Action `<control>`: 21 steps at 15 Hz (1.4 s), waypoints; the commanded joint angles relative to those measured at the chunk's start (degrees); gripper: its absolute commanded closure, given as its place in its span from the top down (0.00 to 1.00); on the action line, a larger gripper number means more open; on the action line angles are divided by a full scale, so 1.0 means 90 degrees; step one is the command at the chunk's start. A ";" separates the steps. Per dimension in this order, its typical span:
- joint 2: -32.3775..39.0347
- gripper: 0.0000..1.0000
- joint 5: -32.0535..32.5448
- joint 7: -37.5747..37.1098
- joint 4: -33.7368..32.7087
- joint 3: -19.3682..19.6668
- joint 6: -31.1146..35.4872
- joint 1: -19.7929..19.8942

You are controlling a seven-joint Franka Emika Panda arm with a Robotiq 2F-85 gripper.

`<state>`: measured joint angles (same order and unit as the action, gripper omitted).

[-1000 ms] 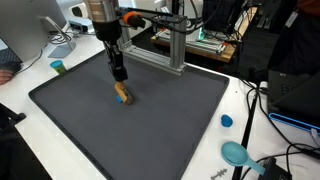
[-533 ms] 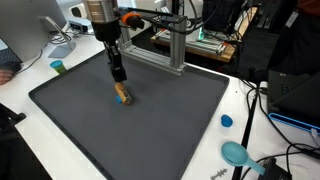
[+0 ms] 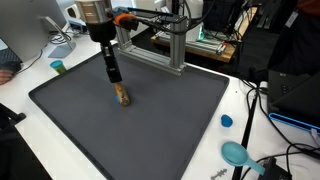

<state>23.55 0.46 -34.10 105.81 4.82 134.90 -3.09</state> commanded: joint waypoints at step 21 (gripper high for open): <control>0.1128 0.22 0.0680 -0.1101 -0.0949 0.0578 -0.0239 -0.0173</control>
<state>27.75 2.63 -41.79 99.34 7.27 132.11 -4.22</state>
